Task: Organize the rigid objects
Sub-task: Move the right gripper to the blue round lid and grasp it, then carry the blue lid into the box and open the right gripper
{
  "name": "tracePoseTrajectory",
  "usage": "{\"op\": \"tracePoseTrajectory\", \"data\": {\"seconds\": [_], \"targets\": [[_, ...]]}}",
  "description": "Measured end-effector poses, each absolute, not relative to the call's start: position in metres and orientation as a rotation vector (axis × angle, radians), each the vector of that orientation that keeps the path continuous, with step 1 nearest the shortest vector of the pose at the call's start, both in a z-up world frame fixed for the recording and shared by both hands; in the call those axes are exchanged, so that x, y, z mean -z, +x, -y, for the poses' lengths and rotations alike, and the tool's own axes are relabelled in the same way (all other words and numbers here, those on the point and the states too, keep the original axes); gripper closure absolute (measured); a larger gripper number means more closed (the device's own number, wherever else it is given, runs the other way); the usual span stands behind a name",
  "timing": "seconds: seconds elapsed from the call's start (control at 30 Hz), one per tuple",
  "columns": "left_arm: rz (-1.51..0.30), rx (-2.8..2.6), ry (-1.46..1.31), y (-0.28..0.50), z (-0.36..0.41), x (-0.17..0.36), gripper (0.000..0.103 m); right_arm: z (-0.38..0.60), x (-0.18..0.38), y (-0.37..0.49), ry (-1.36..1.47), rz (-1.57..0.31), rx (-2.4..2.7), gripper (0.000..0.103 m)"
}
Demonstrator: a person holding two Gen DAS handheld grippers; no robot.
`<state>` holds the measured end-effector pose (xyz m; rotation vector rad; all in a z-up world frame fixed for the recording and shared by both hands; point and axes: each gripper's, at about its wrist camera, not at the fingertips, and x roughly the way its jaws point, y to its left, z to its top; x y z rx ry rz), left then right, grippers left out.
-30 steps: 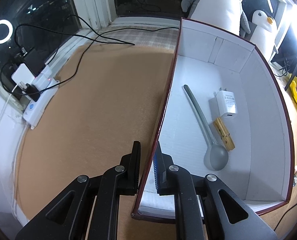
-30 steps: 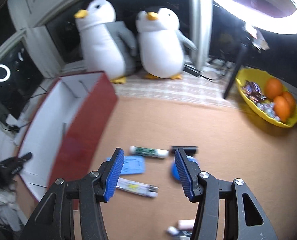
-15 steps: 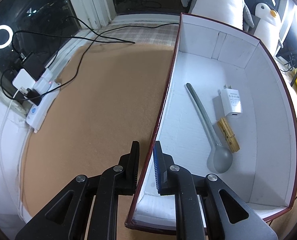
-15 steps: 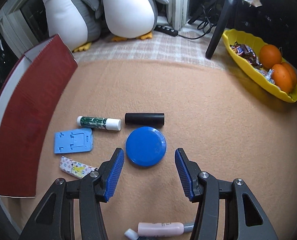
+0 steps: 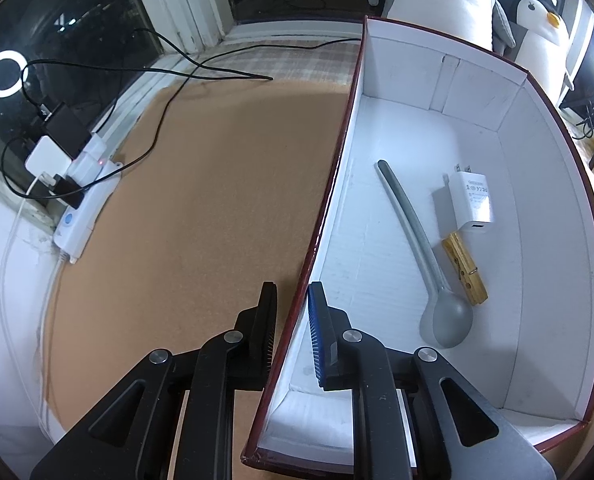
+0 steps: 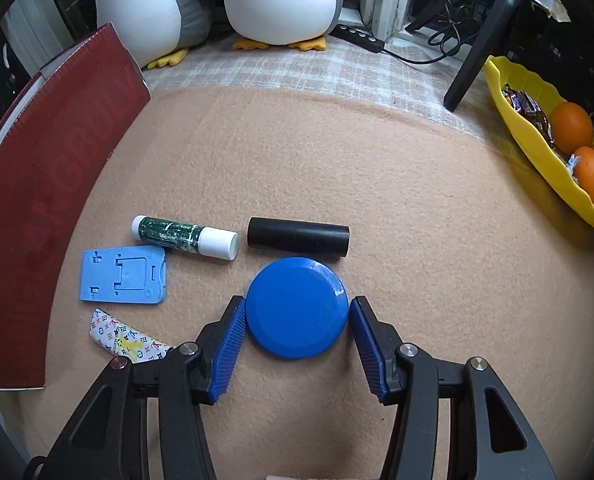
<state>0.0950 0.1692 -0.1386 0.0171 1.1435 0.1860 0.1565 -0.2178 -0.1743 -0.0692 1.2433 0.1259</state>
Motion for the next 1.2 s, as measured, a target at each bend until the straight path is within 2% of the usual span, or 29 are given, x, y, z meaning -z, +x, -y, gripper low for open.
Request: {"op": "tracePoseTrajectory", "data": {"seconds": [0.67, 0.93, 1.2], "targets": [[-1.140, -0.173, -0.011, 0.092, -0.175, 0.142, 0.088, 0.223, 0.166, 0.143, -0.075, -1.247, -0.115, 0.057], [-1.121, -0.160, -0.044, 0.086, -0.181, 0.139, 0.088, 0.213, 0.130, 0.130, -0.052, -1.177, -0.129, 0.057], [-1.100, -0.136, -0.079, 0.081, -0.187, 0.136, 0.087, 0.163, 0.080, 0.116, -0.074, -1.074, -0.227, 0.057]]}}
